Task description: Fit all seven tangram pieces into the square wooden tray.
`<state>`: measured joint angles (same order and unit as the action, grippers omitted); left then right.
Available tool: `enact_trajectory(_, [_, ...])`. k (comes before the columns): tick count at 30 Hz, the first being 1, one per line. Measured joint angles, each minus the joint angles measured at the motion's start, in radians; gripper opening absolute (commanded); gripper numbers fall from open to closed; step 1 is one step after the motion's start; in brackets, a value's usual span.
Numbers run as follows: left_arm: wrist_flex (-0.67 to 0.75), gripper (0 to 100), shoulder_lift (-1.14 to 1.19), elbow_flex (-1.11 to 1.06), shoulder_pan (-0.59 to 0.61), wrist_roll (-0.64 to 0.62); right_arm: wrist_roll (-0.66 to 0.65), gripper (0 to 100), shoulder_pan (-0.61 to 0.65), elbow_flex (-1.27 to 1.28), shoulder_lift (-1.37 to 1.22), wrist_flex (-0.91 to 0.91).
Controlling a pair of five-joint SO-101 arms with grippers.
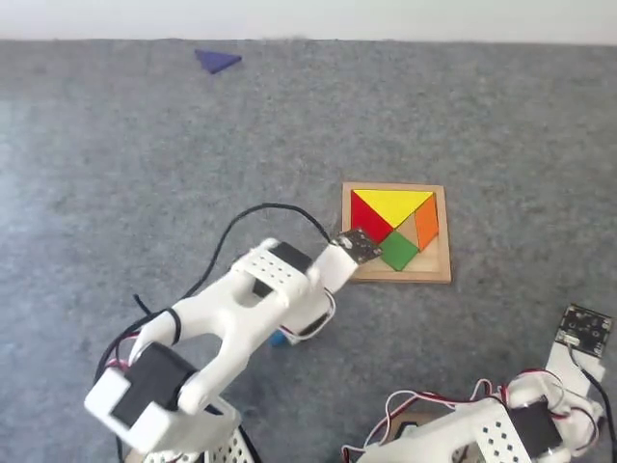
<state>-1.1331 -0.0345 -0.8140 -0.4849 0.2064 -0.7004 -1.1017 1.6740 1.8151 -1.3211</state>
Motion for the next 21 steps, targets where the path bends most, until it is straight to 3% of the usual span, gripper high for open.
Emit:
enact_trajectory(6, [-0.095,1,0.02,0.092,0.112,0.044,0.0,24.8,0.0,0.0,0.0,0.0])
enact_trajectory(10, [-0.172,1,0.02,0.222,0.126,0.046,0.0,24.8,0.0,0.0,0.0,0.0])
enact_trajectory(14, [-0.189,1,0.037,0.384,0.126,-0.031,0.0,24.8,0.0,0.0,0.0,0.0])
enact_trajectory(21, [0.002,1,0.103,0.526,0.057,-0.189,0.0,24.8,0.0,0.0,0.0,0.0])
